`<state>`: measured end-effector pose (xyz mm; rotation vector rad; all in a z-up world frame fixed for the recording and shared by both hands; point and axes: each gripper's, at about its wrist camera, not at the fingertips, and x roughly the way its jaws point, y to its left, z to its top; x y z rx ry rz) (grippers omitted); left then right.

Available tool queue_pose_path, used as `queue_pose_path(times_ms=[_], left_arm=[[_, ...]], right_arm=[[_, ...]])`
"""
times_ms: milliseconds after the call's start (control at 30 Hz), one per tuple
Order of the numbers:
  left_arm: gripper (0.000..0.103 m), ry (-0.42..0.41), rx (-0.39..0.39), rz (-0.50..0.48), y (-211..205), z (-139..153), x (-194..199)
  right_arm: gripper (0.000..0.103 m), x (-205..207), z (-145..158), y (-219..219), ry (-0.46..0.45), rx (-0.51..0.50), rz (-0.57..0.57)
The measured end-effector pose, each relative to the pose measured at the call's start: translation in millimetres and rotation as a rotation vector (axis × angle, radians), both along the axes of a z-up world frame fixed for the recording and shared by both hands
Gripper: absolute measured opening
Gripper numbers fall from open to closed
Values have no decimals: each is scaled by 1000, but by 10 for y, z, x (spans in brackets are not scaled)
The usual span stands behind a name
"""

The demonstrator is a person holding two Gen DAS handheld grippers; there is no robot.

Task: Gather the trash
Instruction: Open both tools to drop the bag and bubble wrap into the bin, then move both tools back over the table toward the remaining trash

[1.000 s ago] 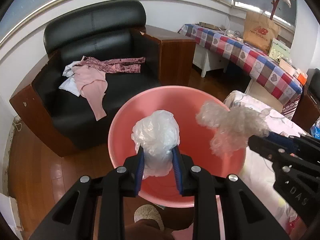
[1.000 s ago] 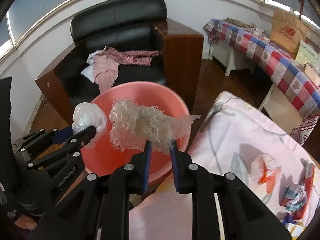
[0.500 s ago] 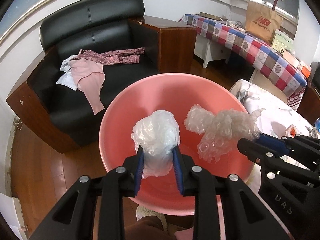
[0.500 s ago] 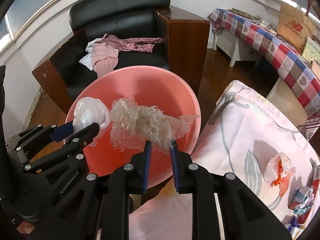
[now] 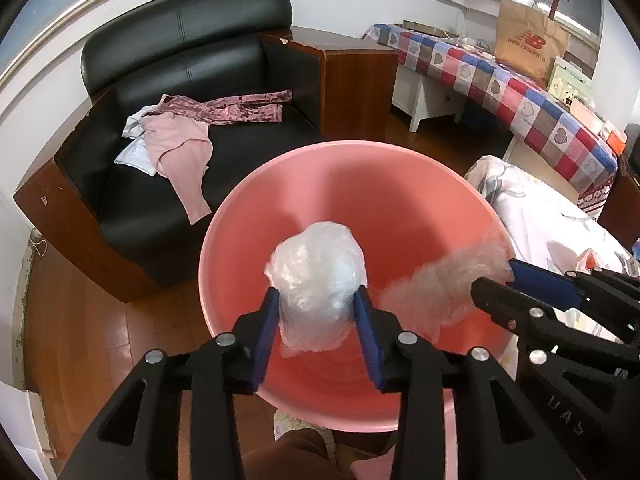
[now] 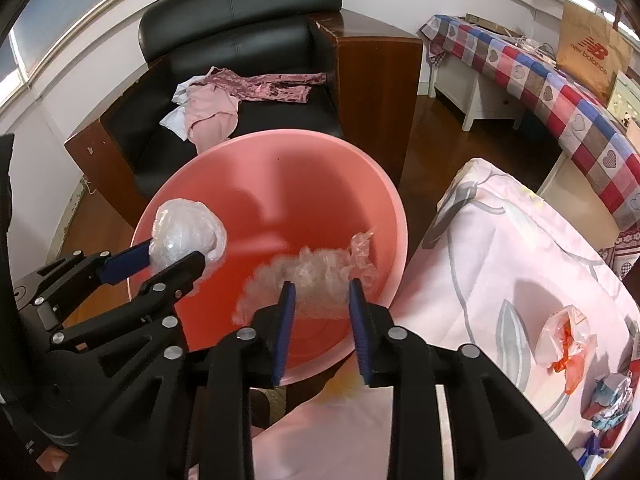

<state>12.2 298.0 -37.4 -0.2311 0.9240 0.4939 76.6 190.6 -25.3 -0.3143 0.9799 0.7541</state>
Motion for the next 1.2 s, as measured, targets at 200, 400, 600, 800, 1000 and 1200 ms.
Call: queue_pose_path(times_ms=[200,400,600,800,1000,1200], left_arm=[[44,-9,3,-6,-15,19,-18],[44,-21,0,-6,-13,60,-47],[44,-42,-1,-7,-42,152,-97],[44,-88,-19,-23,-134,319,-190],[44,-159,-28,-76,-368,559,-297],[44,-207,-79,-183,-775,659,-327]], right_arm=[[33,5,24,-20,7,16,-6],[34,1,55,-42,10,26,-10],[34,-51,162,-132,-4,52,-11],[34,-135,304,-383,-34,82,-32],[34,-205,475,-822,-57,113,-85],[34,-375,527,-1389,-82,101,-156]])
